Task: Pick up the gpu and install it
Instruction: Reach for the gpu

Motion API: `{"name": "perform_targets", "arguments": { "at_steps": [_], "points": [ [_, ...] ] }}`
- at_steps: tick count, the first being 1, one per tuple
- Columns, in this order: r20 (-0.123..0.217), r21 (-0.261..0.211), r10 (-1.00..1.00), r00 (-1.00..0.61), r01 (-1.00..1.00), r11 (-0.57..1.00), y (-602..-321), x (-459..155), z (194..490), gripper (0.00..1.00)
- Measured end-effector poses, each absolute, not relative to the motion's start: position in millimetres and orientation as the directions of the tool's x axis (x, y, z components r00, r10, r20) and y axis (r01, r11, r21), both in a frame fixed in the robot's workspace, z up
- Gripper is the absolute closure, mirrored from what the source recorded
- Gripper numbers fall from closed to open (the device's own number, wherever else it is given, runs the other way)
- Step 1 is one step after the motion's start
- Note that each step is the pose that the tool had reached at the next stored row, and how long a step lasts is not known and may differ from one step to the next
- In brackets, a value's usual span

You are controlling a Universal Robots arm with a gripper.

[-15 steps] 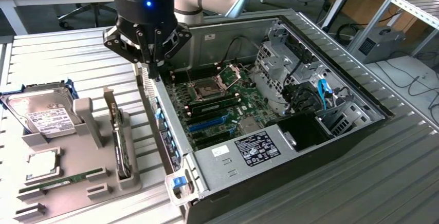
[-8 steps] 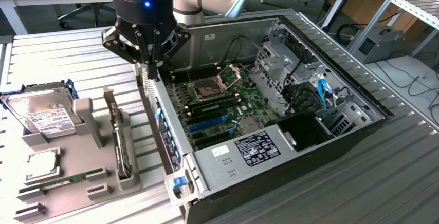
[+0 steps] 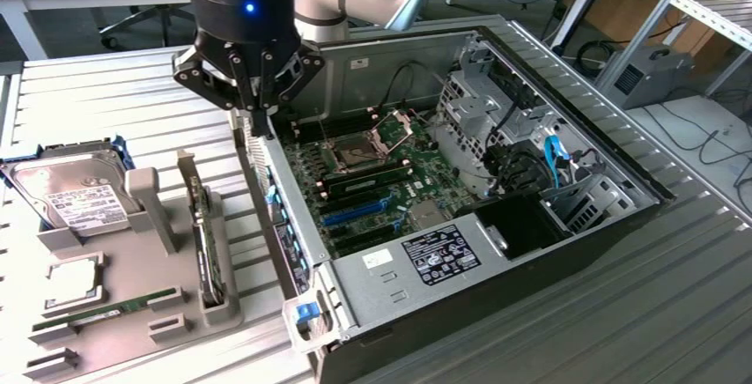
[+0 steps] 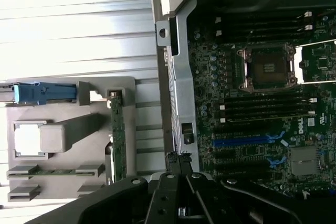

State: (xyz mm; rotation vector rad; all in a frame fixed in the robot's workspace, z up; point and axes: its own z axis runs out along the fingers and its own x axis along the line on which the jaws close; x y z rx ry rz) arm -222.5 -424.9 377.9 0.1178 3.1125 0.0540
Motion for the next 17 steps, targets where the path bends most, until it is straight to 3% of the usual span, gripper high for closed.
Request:
{"name": "perform_targets", "arguments": {
  "at_steps": [17],
  "points": [
    [-0.025,0.031,0.076,-0.997,0.075,0.997,-425.0,-226.5,376.8,0.89]
  ]
}}
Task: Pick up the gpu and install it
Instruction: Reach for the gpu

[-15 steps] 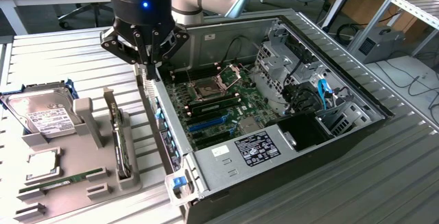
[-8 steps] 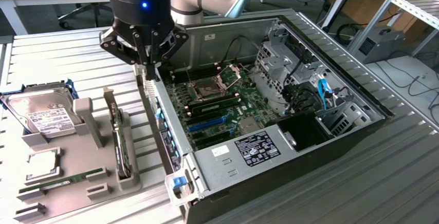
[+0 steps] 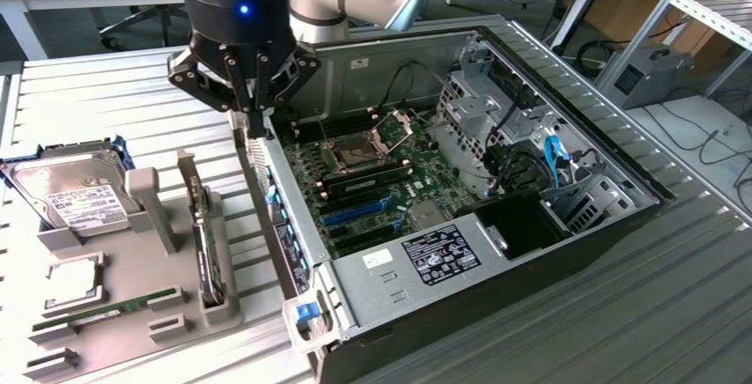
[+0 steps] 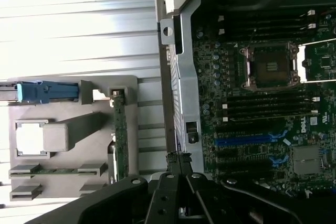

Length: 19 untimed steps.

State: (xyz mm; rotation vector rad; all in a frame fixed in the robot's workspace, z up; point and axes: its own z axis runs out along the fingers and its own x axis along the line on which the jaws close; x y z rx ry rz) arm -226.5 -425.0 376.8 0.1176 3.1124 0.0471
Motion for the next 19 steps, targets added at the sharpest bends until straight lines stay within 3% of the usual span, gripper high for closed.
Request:
{"name": "perform_targets", "arguments": {
  "at_steps": [19],
  "points": [
    [-0.026,0.026,0.076,-0.997,0.075,0.997,-424.9,-231.0,376.0,0.89]
  ]
}}
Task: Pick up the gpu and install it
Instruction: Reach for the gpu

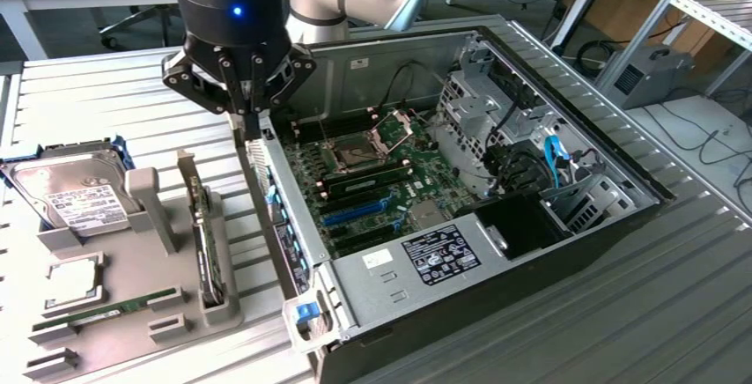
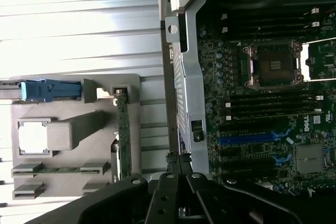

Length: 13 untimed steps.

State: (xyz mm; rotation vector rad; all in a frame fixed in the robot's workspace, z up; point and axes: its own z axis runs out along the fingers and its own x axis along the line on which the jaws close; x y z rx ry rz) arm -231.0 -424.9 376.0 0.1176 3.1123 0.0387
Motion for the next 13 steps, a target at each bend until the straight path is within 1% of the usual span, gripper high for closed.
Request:
{"name": "perform_targets", "arguments": {
  "at_steps": [13],
  "points": [
    [-0.026,0.022,0.076,-0.997,0.075,0.997,-425.0,-235.1,375.4,0.89]
  ]
}}
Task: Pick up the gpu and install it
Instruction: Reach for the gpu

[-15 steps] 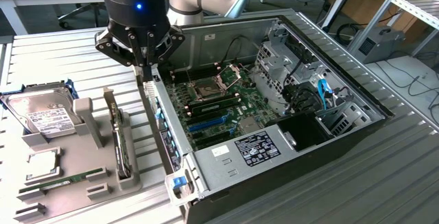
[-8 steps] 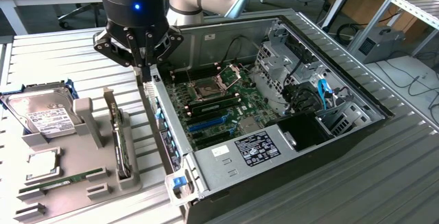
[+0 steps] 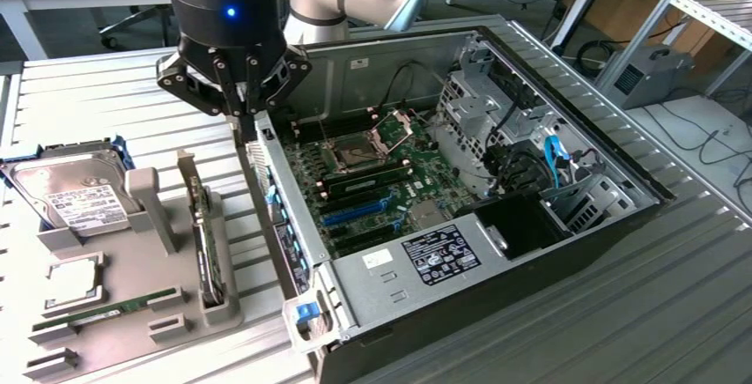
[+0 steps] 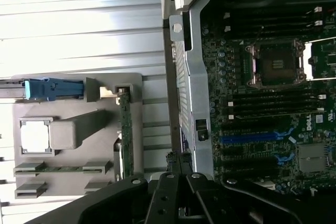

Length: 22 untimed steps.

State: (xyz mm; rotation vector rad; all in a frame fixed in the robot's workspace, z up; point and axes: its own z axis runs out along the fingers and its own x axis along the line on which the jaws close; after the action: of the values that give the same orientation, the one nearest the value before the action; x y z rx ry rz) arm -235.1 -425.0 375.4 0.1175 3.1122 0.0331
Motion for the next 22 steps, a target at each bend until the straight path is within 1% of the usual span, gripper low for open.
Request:
{"name": "perform_targets", "arguments": {
  "at_steps": [22],
  "points": [
    [-0.027,0.015,0.075,-0.997,0.075,0.997,-425.3,-242.8,374.6,0.89]
  ]
}}
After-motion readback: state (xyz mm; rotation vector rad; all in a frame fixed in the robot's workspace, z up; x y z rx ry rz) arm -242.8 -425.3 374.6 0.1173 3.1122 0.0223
